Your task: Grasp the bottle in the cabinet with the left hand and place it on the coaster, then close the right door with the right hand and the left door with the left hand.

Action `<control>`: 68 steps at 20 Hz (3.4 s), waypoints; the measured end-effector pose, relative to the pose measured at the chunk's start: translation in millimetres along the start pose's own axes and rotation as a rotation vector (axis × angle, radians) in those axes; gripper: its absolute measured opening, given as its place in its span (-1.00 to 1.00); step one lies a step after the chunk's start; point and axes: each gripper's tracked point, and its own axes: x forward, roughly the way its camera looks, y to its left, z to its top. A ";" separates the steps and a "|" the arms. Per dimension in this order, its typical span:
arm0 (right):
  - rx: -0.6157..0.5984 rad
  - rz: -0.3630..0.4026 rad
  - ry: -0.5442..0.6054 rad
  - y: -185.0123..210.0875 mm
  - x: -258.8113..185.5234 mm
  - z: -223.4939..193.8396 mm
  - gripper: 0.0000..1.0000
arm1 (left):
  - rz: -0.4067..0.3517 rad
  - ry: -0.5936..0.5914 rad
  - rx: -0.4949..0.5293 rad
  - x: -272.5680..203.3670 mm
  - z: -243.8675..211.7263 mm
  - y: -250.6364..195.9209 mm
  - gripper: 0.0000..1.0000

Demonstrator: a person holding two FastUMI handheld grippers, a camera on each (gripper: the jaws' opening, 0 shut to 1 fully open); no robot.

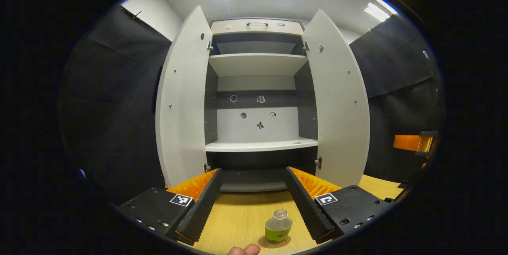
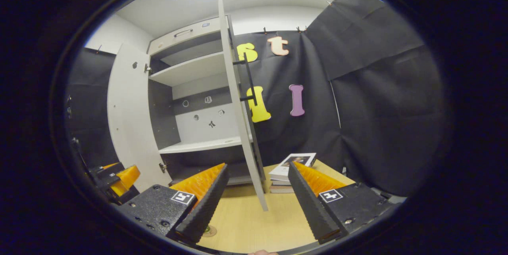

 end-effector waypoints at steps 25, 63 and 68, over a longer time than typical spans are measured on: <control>-0.135 0.082 -0.132 0.8 131.3 166.2 0.90 | 0.109 0.051 -0.069 6.2 -35.3 23.3 0.92; -0.125 0.053 0.082 19.1 4.7 -14.0 0.99 | -0.011 0.080 -0.136 8.3 -21.0 -25.9 0.92; -0.136 0.046 0.038 15.3 12.7 6.1 1.00 | 0.086 0.013 -0.232 6.5 20.0 22.6 0.92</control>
